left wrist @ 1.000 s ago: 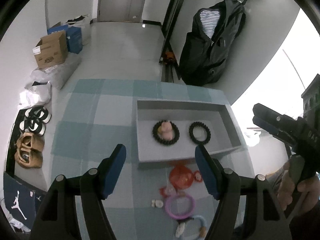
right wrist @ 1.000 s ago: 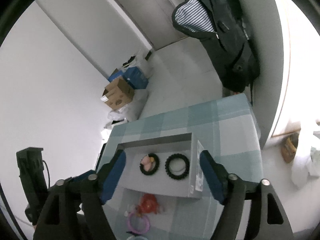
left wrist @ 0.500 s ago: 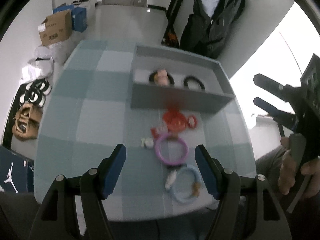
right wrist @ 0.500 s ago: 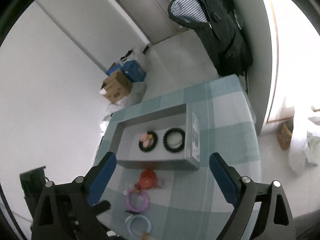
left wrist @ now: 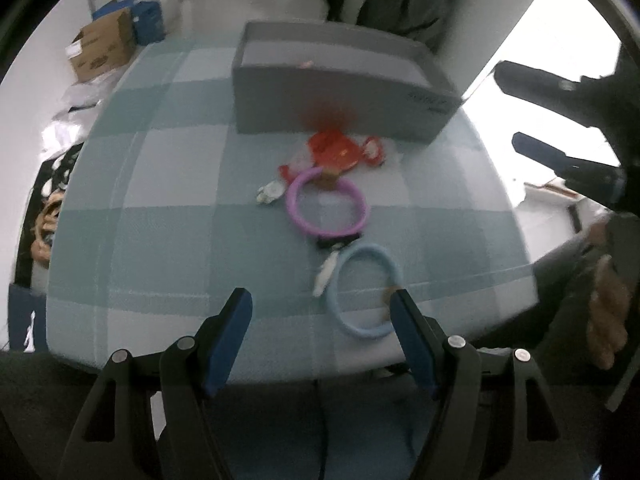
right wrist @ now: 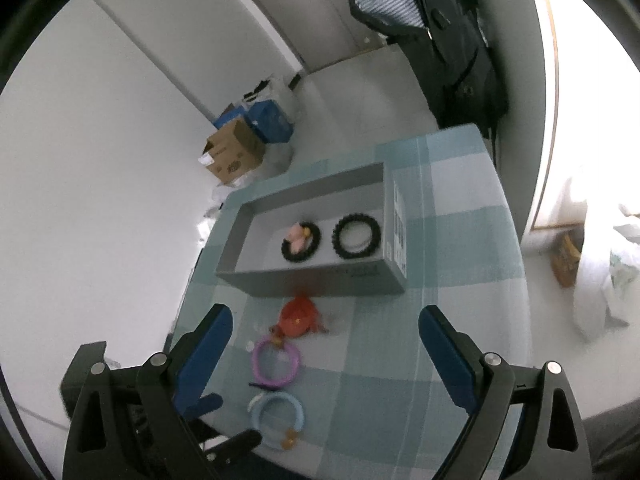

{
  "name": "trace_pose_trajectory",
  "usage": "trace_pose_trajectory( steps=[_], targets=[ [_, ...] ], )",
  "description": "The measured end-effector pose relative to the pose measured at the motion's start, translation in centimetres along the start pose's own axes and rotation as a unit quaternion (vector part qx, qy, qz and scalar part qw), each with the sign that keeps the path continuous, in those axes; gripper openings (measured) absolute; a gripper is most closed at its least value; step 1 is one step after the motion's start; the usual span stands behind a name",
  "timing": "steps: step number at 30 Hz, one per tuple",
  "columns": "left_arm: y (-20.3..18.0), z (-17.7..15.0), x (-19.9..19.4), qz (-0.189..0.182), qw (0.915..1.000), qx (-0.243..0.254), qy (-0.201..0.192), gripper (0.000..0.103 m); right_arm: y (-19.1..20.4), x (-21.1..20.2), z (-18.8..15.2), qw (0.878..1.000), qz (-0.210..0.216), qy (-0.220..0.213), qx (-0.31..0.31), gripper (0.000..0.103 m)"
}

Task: Organize jewelry
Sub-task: 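Pull both open tools back from the box over the remaining rings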

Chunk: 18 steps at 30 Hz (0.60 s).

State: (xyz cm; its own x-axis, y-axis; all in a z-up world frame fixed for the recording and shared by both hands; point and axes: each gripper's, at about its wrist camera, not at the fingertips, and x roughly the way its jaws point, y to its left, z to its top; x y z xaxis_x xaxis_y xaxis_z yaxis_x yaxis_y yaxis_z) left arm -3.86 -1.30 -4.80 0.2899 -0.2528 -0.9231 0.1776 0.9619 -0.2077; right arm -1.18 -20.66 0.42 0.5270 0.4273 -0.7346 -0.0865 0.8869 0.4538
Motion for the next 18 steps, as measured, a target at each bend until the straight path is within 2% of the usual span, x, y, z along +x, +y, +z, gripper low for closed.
trace_pose_trajectory(
  steps=[4,11,13,16,18],
  targets=[
    [0.2,0.0,0.2,-0.009,0.9999,-0.006,0.005,0.067,0.2,0.2,-0.7,1.0,-0.003,0.011,-0.004,0.095],
    [-1.1,-0.2,1.5,0.037,0.9987,0.032,0.016,0.063,0.3,0.5,-1.4,0.999,-0.012,0.028,-0.011,0.095],
    [-1.5,-0.2,1.6,0.055,0.9972,0.048,0.015,0.057,0.3,0.4,-1.5,0.999,-0.013,0.028,-0.012,0.095],
    [-2.0,-0.3,1.5,0.07,0.9956,0.06,0.011,0.039,0.2,0.4,-1.6,0.999,-0.013,0.028,-0.011,0.095],
    [-2.1,-0.3,1.4,0.068,0.9956,0.064,0.01,0.022,0.2,0.4,-1.6,0.999,-0.014,0.028,-0.01,0.095]
  ],
)
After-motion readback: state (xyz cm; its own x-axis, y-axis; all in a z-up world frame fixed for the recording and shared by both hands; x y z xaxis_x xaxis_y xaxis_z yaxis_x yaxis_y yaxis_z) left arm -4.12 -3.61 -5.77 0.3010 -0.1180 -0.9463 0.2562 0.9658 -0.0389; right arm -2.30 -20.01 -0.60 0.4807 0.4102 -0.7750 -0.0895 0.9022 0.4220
